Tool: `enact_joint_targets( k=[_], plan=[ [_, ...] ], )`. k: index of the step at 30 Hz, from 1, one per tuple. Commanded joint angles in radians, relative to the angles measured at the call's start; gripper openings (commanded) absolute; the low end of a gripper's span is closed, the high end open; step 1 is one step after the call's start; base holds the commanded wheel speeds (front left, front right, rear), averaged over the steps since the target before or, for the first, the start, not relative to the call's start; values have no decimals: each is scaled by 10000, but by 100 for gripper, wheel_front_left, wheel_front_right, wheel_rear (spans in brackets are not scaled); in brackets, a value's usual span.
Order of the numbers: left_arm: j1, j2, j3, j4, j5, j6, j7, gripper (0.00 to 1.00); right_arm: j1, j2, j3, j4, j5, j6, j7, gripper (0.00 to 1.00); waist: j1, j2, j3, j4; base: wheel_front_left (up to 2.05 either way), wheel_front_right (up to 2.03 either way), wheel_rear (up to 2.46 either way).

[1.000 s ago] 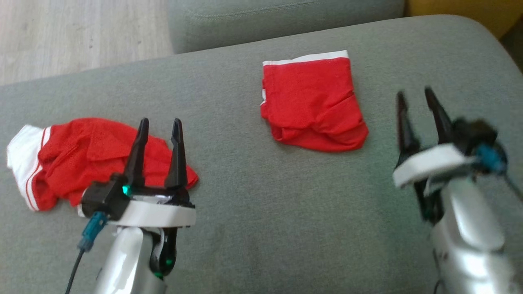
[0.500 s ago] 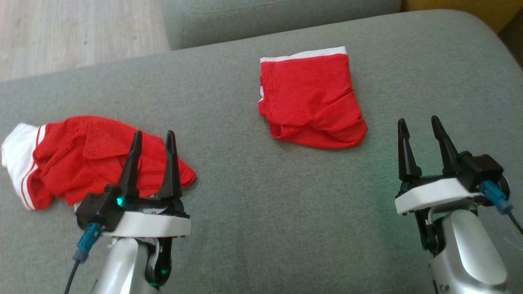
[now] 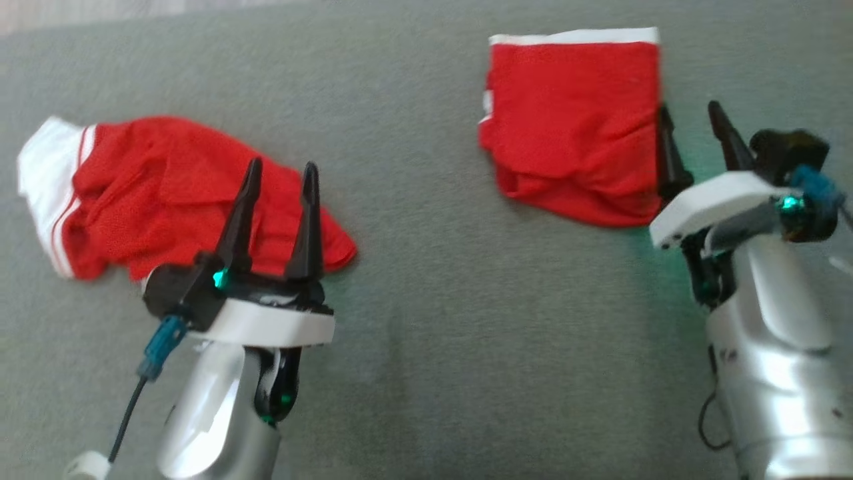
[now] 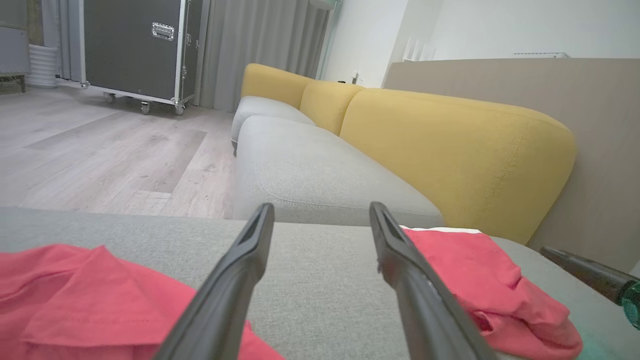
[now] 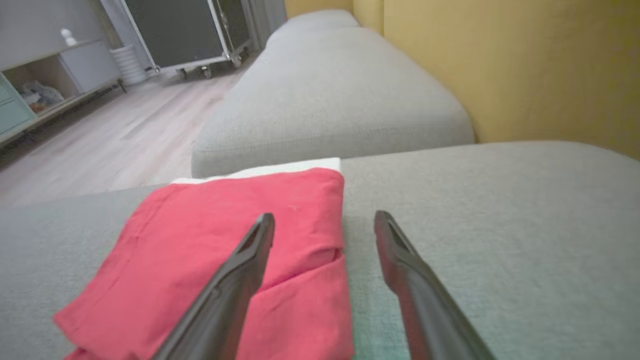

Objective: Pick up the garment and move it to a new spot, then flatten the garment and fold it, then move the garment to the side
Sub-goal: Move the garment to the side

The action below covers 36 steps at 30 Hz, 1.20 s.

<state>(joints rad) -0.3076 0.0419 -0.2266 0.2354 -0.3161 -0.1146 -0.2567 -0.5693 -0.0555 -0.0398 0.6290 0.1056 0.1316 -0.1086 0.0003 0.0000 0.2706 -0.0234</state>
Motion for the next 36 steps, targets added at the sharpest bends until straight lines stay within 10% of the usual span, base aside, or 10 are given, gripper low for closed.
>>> enact_joint_targets(
  k=[1, 22, 24, 36],
  plan=[
    [-378, 83, 201, -240, -14, -24, -51, 100, -475, 52, 14, 54, 22, -9, 197, 100, -3, 0, 461, 508, 0, 0, 0],
    [-645, 83, -208, -36, -209, 23, -51, 100, -2529, -44, -2150, 4423, -2017, -9, 374, 100, -3, 0, 747, 1115, 0, 0, 0],
    [-652, 83, -222, -18, -225, 23, -51, 100, -2592, -25, -2106, 4597, -2200, -9, 219, 0, -3, 0, 711, 1064, 0, 0, 0],
    [-357, 83, 54, -71, -290, 75, -51, 100, -3051, -668, -14, 5160, -3435, -9, -957, 0, -3, 0, 0, 402, 0, 0, 0]
  ],
)
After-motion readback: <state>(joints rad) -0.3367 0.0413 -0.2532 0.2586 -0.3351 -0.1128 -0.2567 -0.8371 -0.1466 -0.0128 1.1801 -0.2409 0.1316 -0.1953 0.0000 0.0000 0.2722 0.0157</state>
